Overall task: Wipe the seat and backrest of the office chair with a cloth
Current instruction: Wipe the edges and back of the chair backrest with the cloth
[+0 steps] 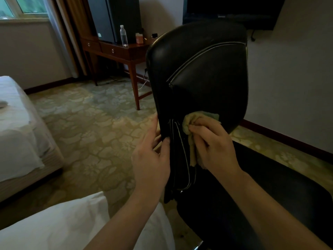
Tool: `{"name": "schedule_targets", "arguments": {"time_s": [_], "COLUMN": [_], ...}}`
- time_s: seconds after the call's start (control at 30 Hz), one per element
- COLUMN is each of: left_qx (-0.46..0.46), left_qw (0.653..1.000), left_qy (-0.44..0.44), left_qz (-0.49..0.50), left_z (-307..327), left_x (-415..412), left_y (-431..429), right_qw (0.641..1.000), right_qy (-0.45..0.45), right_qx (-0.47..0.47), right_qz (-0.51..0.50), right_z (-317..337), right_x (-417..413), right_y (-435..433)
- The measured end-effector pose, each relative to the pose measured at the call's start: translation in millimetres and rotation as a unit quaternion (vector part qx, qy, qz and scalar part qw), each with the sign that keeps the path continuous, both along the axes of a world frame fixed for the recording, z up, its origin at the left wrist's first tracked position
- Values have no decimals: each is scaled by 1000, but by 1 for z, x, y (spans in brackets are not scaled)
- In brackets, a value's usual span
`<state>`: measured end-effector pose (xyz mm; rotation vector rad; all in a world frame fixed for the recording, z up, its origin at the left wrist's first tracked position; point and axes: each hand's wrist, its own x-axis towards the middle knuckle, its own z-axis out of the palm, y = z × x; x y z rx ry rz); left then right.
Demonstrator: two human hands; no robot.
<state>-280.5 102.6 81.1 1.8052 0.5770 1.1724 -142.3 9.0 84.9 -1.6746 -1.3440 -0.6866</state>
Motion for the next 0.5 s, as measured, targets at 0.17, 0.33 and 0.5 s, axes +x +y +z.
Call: {"name": "schedule_targets", "arguments": {"time_s": [0.17, 0.33, 0.5], "left_qx": [11, 12, 16], "left_qw": [1000, 1000, 1000], "left_qy": [-6, -13, -8], "left_qz": [7, 14, 20], "left_z": [-1, -3, -4], "left_x": [2, 3, 4], "left_y": [0, -2, 1], "right_qw": [999, 1000, 1000], "right_qy": [27, 2, -20], "right_qx": [-23, 7, 18], "right_qz": [21, -25, 5], "right_z": [-6, 35, 16], "right_x": [6, 2, 2], "right_y": [-11, 9, 8]}}
